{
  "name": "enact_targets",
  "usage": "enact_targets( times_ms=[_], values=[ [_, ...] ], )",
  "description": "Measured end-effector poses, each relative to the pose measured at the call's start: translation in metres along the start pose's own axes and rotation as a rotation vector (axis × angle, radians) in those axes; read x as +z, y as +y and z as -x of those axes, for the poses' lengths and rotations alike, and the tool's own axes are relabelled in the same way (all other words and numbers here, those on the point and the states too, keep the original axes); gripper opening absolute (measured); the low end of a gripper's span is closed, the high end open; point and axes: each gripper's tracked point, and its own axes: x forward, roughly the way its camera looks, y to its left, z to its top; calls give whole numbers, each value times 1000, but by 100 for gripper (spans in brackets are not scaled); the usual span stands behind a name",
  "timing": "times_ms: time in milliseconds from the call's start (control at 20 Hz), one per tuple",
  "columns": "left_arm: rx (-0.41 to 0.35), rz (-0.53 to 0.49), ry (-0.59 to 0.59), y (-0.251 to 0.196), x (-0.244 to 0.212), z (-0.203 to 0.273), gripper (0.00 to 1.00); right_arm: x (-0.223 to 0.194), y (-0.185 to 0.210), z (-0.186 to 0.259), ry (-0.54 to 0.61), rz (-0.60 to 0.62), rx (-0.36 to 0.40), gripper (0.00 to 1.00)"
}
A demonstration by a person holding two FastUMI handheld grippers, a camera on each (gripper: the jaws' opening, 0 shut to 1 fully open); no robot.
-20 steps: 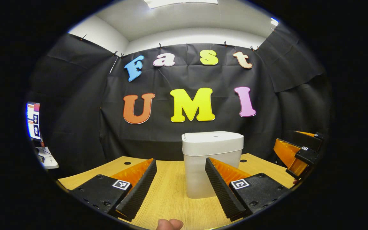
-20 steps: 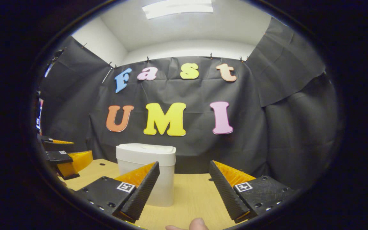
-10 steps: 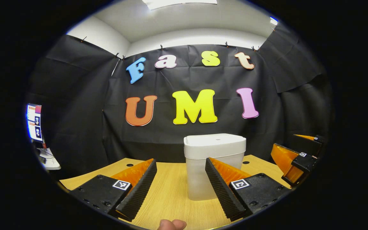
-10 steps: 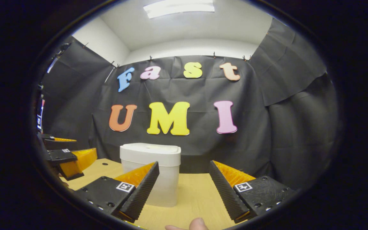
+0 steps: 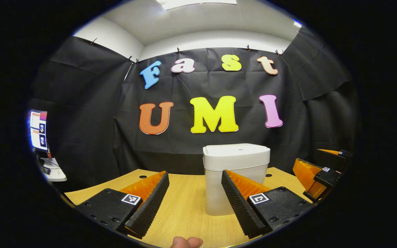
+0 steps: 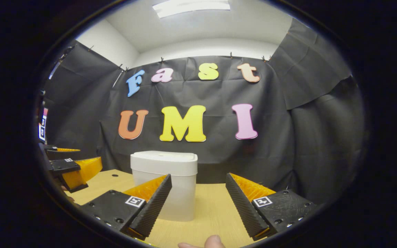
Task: Press the lid of the desktop garbage bin to open it, pick up the crumpled paper on the desktop and throw it into the bin, then pick up the pop can on the desktop and drop it into the bin, and finally close the garbage bin lid.
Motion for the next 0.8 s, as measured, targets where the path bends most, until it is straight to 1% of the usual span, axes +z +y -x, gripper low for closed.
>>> enact_targets(
  times_ms=[500, 800],
  values=[
    [2, -5, -5, -2, 4, 1, 98, 3, -1, 3, -13, -9, -9, 98],
    [6, -8, -7, -1, 7, 3, 98, 2, 0, 5, -2, -30, -7, 98]
  ],
)
